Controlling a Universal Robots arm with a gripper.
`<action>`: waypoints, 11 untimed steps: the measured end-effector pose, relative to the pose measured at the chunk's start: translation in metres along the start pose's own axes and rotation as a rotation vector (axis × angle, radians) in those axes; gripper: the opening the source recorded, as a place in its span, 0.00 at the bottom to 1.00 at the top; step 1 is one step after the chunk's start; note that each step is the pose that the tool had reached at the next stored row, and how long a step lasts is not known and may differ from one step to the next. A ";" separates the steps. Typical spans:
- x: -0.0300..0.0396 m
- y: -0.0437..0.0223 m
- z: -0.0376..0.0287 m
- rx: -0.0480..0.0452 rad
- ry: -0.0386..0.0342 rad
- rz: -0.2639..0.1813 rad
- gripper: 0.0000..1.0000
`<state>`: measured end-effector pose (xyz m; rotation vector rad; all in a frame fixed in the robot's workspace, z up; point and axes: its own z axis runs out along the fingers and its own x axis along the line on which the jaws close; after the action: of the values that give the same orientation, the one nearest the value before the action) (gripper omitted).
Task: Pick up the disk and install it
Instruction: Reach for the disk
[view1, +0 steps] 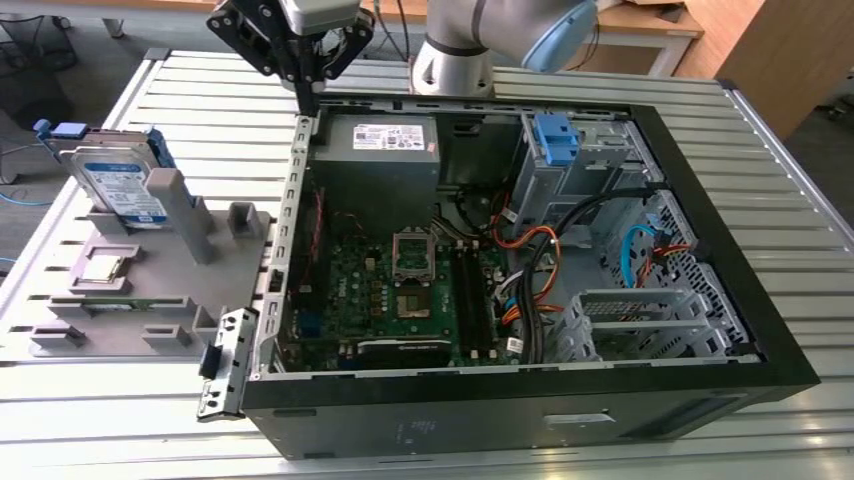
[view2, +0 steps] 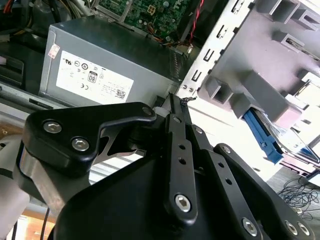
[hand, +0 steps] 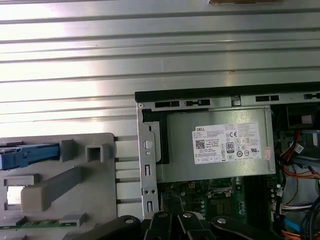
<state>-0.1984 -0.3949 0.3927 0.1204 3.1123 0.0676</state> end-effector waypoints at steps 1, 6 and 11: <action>0.0020 -0.0001 0.0000 0.0000 0.0000 0.000 0.11; 0.0130 -0.0010 -0.0003 0.0001 0.0000 0.001 0.11; 0.0231 -0.0018 -0.0005 0.0001 -0.0001 0.003 0.11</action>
<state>-0.2216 -0.3949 0.3925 0.1244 3.1122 0.0675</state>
